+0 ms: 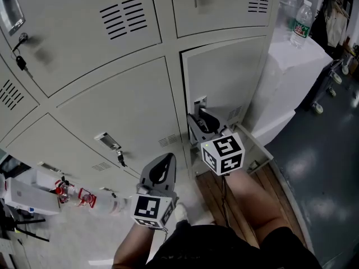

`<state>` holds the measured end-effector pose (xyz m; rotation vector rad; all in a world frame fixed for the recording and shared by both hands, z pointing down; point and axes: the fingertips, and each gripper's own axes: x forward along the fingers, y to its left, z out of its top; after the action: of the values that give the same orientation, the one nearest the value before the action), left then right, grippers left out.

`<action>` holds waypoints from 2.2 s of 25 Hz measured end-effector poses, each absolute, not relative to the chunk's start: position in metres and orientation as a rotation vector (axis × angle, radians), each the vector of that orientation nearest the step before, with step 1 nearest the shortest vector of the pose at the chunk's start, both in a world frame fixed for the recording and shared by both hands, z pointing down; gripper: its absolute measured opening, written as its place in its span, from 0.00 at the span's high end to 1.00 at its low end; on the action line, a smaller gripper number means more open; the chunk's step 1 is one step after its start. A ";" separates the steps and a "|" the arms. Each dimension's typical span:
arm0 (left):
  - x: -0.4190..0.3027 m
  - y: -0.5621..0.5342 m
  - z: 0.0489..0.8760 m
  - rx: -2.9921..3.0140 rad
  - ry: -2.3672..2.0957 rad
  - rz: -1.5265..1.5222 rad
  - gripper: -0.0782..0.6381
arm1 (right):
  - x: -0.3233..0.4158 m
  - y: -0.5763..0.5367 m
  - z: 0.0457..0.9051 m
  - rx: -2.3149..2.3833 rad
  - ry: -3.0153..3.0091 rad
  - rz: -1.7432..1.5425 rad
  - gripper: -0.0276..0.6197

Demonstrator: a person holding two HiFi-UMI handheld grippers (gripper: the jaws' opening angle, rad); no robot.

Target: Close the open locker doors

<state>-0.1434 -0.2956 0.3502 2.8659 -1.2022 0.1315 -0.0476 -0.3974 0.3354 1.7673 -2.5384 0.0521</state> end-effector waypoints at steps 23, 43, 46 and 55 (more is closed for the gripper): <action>-0.126 -0.322 0.357 2.868 -1.159 0.144 0.88 | -0.050 -0.416 0.335 1.626 -2.606 -0.042 0.73; -0.108 -0.307 0.363 2.877 -1.110 0.153 0.88 | -0.015 -0.395 0.356 1.689 -2.546 0.066 0.68; -0.100 -0.302 0.367 2.882 -1.069 0.162 0.88 | 0.002 -0.383 0.360 1.755 -2.509 0.080 0.78; -0.057 -0.278 0.379 2.915 -0.897 0.182 0.88 | 0.065 -0.333 0.382 1.944 -2.350 0.141 0.95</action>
<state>-0.0570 -0.2776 0.3793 2.9154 -0.8969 0.1817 0.0648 -0.3335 0.3822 1.9444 -2.3501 0.1415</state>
